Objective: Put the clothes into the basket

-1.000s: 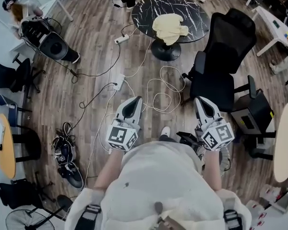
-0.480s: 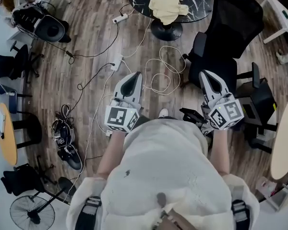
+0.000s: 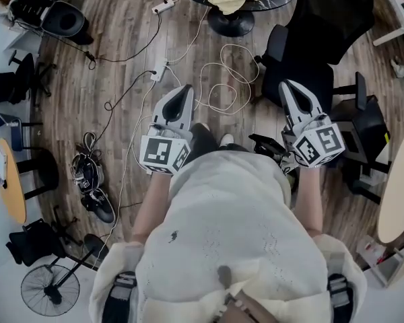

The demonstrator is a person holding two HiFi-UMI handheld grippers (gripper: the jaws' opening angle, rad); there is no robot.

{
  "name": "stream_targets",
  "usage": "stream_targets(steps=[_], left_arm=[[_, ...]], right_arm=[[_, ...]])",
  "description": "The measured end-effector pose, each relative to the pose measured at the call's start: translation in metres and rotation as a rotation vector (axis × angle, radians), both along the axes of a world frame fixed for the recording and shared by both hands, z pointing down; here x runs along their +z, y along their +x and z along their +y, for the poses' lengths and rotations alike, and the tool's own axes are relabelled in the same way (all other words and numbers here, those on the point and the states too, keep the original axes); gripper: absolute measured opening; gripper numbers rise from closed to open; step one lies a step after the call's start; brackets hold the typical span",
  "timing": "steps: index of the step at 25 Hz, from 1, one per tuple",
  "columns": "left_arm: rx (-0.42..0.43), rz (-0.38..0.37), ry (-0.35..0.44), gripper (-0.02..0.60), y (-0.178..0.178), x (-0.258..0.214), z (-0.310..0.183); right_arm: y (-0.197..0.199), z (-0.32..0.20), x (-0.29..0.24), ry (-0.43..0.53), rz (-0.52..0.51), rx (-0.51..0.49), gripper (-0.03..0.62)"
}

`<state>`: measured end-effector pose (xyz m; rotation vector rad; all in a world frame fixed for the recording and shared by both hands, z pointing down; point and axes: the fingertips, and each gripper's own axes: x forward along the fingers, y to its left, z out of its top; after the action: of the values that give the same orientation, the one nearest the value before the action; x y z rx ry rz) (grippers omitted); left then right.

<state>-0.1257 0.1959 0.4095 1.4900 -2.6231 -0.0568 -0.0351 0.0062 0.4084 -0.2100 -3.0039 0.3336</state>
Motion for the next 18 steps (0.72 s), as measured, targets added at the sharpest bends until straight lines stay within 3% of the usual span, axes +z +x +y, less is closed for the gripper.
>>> stream_targets(steps=[11, 18], left_arm=[[0.049, 0.025, 0.002, 0.02, -0.045, 0.016, -0.028], [0.07, 0.035, 0.007, 0.021, -0.113, 0.019, -0.049]], right_arm=[[-0.038, -0.019, 0.012, -0.004, 0.023, 0.047, 0.008], [-0.095, -0.04, 0.018, -0.001, 0.042, 0.086, 0.008]])
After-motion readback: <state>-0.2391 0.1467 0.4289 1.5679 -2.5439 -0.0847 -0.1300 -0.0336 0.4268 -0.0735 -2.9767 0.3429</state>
